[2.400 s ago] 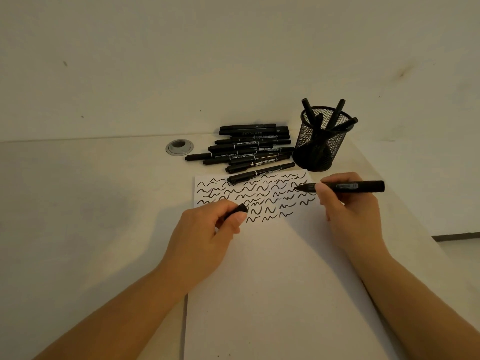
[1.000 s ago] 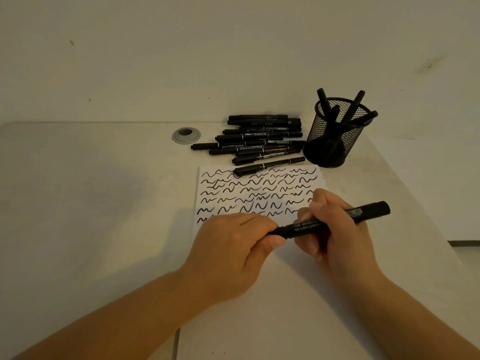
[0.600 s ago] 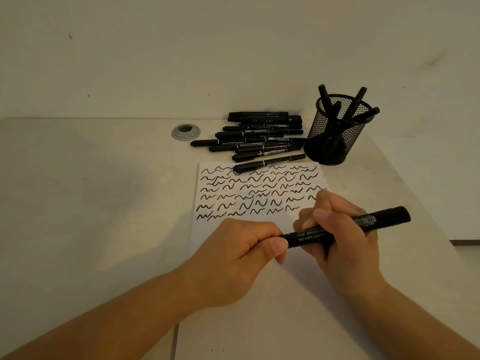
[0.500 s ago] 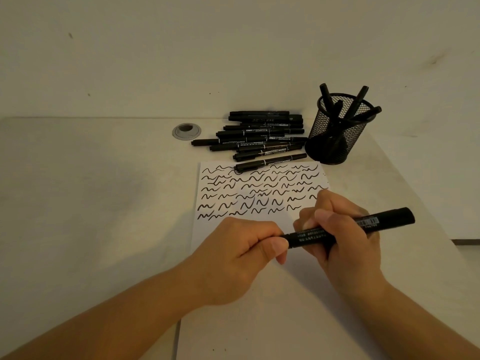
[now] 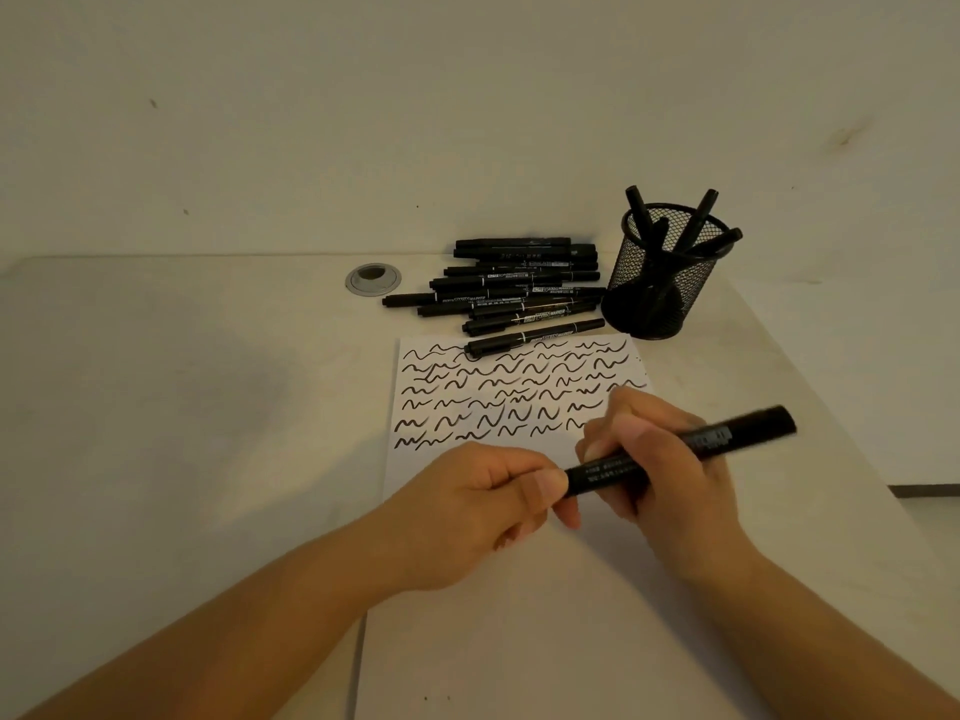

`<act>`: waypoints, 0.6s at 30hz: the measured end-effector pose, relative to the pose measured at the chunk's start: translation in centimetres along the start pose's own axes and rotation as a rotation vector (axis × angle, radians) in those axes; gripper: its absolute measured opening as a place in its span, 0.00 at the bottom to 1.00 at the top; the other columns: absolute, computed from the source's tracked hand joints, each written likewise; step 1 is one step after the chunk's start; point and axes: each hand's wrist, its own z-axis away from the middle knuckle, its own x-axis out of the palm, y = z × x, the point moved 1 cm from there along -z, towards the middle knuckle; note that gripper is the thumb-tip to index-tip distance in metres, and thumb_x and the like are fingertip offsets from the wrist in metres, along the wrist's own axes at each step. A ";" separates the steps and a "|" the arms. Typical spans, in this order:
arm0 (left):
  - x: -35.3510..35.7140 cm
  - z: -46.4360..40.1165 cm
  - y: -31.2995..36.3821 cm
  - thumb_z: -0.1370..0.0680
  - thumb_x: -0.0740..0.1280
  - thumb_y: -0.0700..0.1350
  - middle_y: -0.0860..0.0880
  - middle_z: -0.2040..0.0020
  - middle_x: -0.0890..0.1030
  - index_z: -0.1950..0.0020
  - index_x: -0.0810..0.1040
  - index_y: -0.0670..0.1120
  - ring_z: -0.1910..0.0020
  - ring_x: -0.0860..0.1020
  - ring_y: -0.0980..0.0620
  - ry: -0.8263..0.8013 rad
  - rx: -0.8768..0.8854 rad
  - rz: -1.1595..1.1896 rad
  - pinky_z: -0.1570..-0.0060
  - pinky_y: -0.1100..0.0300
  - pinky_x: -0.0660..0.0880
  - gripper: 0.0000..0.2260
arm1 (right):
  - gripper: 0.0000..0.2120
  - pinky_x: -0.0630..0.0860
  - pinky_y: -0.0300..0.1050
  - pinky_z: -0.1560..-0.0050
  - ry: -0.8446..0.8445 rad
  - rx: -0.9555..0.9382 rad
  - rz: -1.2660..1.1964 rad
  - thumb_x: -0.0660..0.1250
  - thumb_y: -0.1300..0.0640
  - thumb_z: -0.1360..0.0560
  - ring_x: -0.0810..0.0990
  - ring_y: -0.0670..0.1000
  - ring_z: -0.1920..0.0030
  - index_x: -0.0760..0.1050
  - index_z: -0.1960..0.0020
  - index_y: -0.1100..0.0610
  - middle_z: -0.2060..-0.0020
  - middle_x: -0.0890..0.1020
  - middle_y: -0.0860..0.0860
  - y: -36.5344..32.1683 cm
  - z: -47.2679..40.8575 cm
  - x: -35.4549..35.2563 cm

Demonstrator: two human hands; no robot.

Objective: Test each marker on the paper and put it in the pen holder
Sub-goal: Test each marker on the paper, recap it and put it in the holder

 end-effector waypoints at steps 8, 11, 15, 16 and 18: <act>-3.0 -0.5 0.1 0.24 0.60 0.53 0.58 0.75 0.74 0.65 0.78 0.57 0.75 0.70 0.62 0.455 -0.092 -0.283 0.69 0.68 0.68 0.12 | 0.13 0.65 0.29 0.74 0.133 -0.162 0.817 0.64 0.44 0.27 0.70 0.42 0.75 0.76 0.67 0.49 0.71 0.77 0.42 -1.6 -1.1 -1.1; -3.0 -0.9 0.4 0.25 0.60 0.55 0.60 0.74 0.75 0.66 0.77 0.58 0.72 0.73 0.58 0.404 -0.123 -0.365 0.64 0.57 0.73 0.11 | 0.09 0.69 0.34 0.75 -0.010 -0.558 1.363 0.72 0.54 0.31 0.76 0.44 0.67 0.80 0.52 0.54 0.57 0.80 0.47 -2.7 -1.9 -0.7; -2.8 -2.1 2.0 0.25 0.57 0.58 0.61 0.73 0.76 0.66 0.76 0.59 0.72 0.74 0.59 0.398 -0.049 -0.477 0.62 0.57 0.74 0.13 | 0.11 0.74 0.42 0.77 -0.229 -0.608 1.608 0.75 0.57 0.34 0.78 0.51 0.67 0.80 0.53 0.55 0.63 0.81 0.49 -3.1 -3.6 -1.2; -2.9 -2.3 2.5 0.26 0.55 0.60 0.61 0.73 0.76 0.66 0.76 0.60 0.72 0.74 0.60 0.405 -0.023 -0.490 0.63 0.59 0.74 0.15 | 0.10 0.73 0.40 0.76 -0.231 -0.611 1.611 0.76 0.58 0.34 0.77 0.50 0.68 0.80 0.54 0.55 0.64 0.81 0.49 -3.3 -4.1 -1.5; -3.4 -2.9 3.5 0.28 0.49 0.66 0.60 0.71 0.78 0.67 0.76 0.63 0.71 0.76 0.59 0.445 0.016 -0.459 0.65 0.61 0.74 0.19 | 0.08 0.71 0.37 0.74 -0.181 -0.580 1.568 0.75 0.58 0.34 0.77 0.49 0.68 0.80 0.56 0.55 0.65 0.80 0.48 -4.1 -5.2 -2.4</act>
